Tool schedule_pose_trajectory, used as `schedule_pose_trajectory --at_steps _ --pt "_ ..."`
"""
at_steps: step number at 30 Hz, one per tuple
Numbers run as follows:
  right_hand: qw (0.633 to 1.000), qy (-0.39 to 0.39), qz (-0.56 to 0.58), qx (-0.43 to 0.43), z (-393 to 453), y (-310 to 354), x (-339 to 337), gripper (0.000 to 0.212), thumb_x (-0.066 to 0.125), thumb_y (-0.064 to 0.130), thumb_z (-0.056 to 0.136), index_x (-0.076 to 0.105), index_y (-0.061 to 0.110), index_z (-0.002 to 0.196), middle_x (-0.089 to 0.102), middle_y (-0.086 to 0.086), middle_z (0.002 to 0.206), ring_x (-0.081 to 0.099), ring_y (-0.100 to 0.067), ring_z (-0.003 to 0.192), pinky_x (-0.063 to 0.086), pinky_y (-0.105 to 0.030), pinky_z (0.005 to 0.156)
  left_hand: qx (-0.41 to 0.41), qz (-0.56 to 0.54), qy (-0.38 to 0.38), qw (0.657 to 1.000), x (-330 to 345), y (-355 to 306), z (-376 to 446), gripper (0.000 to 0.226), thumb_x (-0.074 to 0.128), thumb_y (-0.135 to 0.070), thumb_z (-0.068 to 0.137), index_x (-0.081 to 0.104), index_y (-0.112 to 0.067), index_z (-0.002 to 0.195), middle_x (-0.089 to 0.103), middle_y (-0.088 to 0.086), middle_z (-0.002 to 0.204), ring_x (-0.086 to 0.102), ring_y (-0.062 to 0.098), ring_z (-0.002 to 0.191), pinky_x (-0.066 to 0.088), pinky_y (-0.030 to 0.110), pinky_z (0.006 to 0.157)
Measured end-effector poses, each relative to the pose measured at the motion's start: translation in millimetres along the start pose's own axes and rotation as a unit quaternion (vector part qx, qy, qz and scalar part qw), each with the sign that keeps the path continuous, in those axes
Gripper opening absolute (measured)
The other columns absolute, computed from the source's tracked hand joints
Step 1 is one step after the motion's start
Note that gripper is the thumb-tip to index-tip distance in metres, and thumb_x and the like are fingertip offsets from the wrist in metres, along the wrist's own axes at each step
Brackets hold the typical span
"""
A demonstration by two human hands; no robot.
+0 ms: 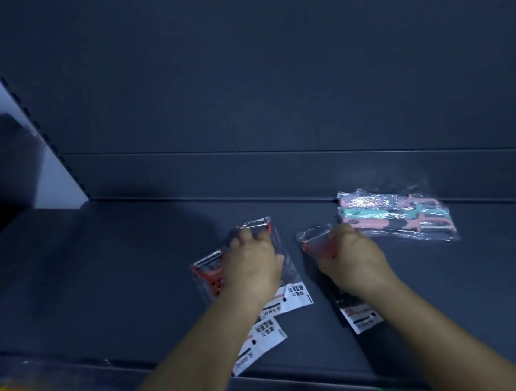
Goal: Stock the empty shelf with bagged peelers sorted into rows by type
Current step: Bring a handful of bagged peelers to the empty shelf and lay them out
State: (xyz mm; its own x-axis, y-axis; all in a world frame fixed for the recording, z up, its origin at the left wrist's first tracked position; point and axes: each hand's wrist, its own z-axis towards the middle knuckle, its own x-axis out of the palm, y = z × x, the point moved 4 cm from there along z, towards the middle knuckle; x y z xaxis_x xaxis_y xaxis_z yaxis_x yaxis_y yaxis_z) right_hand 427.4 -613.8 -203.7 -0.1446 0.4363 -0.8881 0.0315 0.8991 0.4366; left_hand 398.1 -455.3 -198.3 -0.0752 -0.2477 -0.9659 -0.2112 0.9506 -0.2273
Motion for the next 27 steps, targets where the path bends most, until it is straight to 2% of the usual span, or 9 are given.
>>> schedule_pose_trajectory --at_steps 4,7,12,16,18,20,23,25,27 --pt "0.998 -0.045 0.046 0.019 -11.4 15.6 -1.1 0.043 0.065 0.036 0.078 0.050 0.018 0.113 0.066 -0.006 0.104 0.062 -0.029 0.098 0.051 -0.035 0.081 0.045 -0.006 -0.005 0.999 -11.4 2.0 -19.2 0.054 0.046 -0.040 0.096 0.034 -0.010 0.140 0.034 0.013 0.143 0.034 0.032 0.130 0.032 0.040 0.107" --pt "0.997 -0.050 0.051 0.002 -21.3 34.1 4.8 0.044 0.065 0.038 0.077 0.050 0.020 0.115 0.067 -0.004 0.105 0.062 -0.028 0.097 0.052 -0.035 0.082 0.090 0.027 -0.015 0.996 -16.9 31.9 -36.4 0.050 0.049 -0.018 0.093 0.034 -0.014 0.141 0.036 0.007 0.145 0.029 0.027 0.136 0.025 0.037 0.111" --pt "0.997 -0.037 0.062 -0.018 -32.0 59.7 19.2 0.048 0.064 0.037 0.080 0.047 0.018 0.121 0.065 -0.006 0.109 0.061 -0.029 0.098 0.046 -0.031 0.078 0.191 0.023 0.067 0.979 -17.0 77.2 -46.8 0.066 0.042 0.005 0.086 0.033 -0.021 0.146 0.017 -0.004 0.158 0.009 0.013 0.146 0.014 0.030 0.116" --pt "0.995 -0.051 0.084 -0.004 -27.2 71.8 23.3 0.042 0.062 0.038 0.082 0.046 0.015 0.113 0.063 -0.009 0.107 0.061 -0.030 0.095 0.043 -0.029 0.072 0.192 -0.031 0.050 0.980 -18.4 84.9 -36.7 0.060 0.040 0.008 0.087 0.043 -0.019 0.141 0.022 -0.003 0.157 0.015 0.011 0.145 0.010 0.018 0.113" --pt "0.994 -0.052 0.092 0.005 -20.4 77.4 25.1 0.047 0.063 0.040 0.083 0.044 0.011 0.115 0.060 -0.012 0.111 0.060 -0.032 0.098 0.044 -0.032 0.075 0.177 -0.067 0.032 0.981 -18.2 85.7 -32.6 0.054 0.043 0.007 0.089 0.048 -0.018 0.137 0.028 -0.002 0.154 0.020 0.013 0.144 0.013 0.018 0.114" --pt "0.995 -0.034 0.088 0.009 -16.7 81.7 29.2 0.055 0.064 0.042 0.084 0.042 0.008 0.121 0.053 -0.015 0.118 0.056 -0.035 0.106 0.044 -0.035 0.082 0.134 -0.091 -0.003 0.987 -17.8 86.0 -32.5 0.050 0.046 0.000 0.092 0.045 -0.020 0.138 0.028 -0.002 0.152 0.023 0.016 0.142 0.023 0.027 0.115" --pt "0.997 -0.014 0.076 0.014 -14.8 79.6 35.2 0.065 0.064 0.045 0.084 0.038 0.006 0.128 0.047 -0.017 0.126 0.051 -0.037 0.114 0.044 -0.040 0.092 0.028 -0.054 -0.085 0.995 -21.0 89.1 -36.9 0.042 0.047 -0.031 0.096 0.042 -0.015 0.135 0.041 0.005 0.131 0.040 0.022 0.122 0.042 0.034 0.098" --pt "0.998 -0.011 0.058 0.018 -12.7 76.1 35.4 0.072 0.062 0.051 0.083 0.037 0.004 0.131 0.046 -0.018 0.128 0.048 -0.039 0.118 0.042 -0.041 0.096 -0.044 -0.009 -0.065 0.997 -18.1 90.3 -39.0 0.055 0.043 -0.050 0.093 0.042 -0.009 0.130 0.045 0.010 0.126 0.042 0.026 0.117 0.043 0.036 0.092" --pt "0.999 0.004 0.039 0.019 -11.3 75.4 35.9 0.078 0.064 0.055 0.080 0.035 0.004 0.133 0.047 -0.018 0.129 0.047 -0.038 0.120 0.042 -0.041 0.097 -0.073 0.003 -0.033 0.997 -11.5 88.3 -37.9 0.070 0.043 -0.061 0.089 0.039 -0.006 0.132 0.044 0.012 0.129 0.040 0.028 0.120 0.041 0.037 0.095"
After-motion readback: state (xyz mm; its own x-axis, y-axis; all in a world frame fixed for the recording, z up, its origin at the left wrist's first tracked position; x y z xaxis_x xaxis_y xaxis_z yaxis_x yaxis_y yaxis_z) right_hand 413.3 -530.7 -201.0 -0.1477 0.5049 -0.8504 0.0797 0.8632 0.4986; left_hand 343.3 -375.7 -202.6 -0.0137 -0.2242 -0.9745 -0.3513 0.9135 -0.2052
